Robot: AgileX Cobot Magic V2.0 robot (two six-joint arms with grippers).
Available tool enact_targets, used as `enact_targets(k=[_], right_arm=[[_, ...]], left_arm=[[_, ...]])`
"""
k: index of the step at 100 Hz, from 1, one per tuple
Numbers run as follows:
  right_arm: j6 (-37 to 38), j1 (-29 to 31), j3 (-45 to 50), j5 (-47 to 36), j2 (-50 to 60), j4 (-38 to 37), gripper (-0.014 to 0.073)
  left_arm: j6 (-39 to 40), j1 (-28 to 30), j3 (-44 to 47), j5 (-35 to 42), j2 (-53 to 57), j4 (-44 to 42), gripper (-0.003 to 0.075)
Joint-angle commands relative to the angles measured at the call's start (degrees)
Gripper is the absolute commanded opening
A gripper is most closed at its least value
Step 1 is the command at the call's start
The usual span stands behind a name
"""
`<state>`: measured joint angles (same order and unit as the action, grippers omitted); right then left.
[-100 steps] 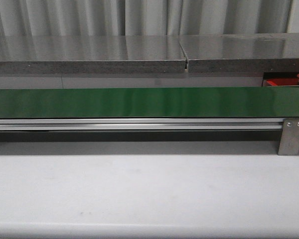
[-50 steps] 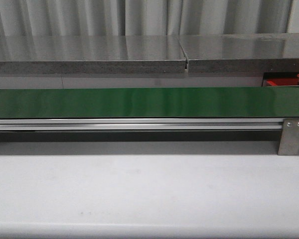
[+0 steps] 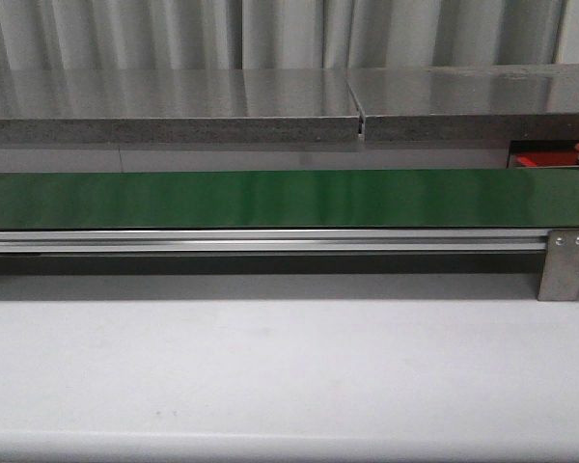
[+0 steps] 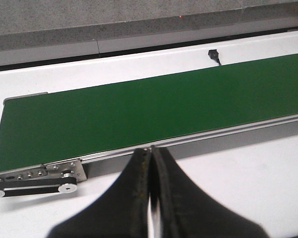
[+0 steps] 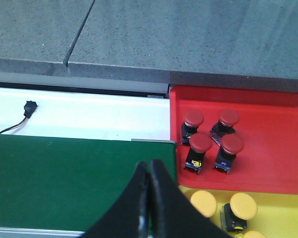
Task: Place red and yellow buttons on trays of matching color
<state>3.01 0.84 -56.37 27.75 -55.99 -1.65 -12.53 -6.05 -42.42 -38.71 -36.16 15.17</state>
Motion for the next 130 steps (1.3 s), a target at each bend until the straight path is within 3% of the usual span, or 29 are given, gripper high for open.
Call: enact_targets(k=[1, 45, 73, 104, 130], right_arm=[[-0.2, -0.1, 0.0, -4.7, 2.7, -1.6, -0.0118], [-0.2, -0.1, 15.9, -22.8, 12.0, -0.3, -0.0116], [-0.2, -0.1, 25.9, -24.0, 20.7, 0.2, -0.0116], [-0.2, -0.3, 36.2, -32.0, 29.1, 2.2, -0.0116], [-0.3, -0.3, 44.3, -32.3, 37.6, 2.6, -0.0116]], left_arm=[[0.1, -0.5, -1.5, 4.0, 0.1, 0.9, -0.002], [0.1, -0.5, -1.5, 4.0, 0.1, 0.9, -0.002], [0.1, -0.5, -1.5, 4.0, 0.1, 0.9, -0.002], [0.1, -0.5, -1.5, 4.0, 0.1, 0.9, -0.002], [0.1, -0.5, -1.5, 4.0, 0.1, 0.9, -0.002]])
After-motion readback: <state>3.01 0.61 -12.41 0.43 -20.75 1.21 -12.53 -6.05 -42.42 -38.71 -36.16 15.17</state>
